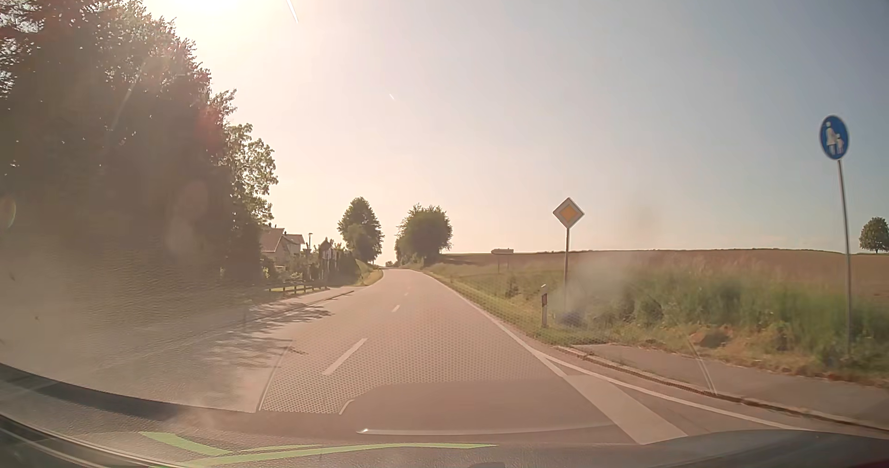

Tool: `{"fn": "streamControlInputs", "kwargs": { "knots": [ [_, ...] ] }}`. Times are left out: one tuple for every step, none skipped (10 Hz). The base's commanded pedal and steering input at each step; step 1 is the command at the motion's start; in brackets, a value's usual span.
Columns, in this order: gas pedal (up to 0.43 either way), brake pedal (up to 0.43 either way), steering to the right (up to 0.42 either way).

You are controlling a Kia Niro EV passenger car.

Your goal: Follow the waypoints while adhering to traffic rules and regulations

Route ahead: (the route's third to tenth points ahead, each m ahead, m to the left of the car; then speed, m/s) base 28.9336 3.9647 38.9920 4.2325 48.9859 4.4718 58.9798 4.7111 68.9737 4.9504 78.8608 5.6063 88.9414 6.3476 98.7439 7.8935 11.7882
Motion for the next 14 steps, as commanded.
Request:
{"fn": "streamControlInputs", "kwargs": {
  "knots": [
    [0.449,0.000,-0.015],
    [0.461,0.000,-0.013],
    [0.469,0.000,-0.012],
    [0.469,0.000,-0.011],
    [0.469,0.000,-0.010],
    [0.469,0.000,-0.008],
    [0.480,0.000,-0.006],
    [0.480,0.000,-0.005],
    [0.480,0.000,-0.005],
    [0.480,0.000,-0.005],
    [0.480,0.000,-0.005],
    [0.480,0.000,-0.006],
    [0.480,0.000,-0.006],
    [0.480,0.000,-0.006]
  ]
}}
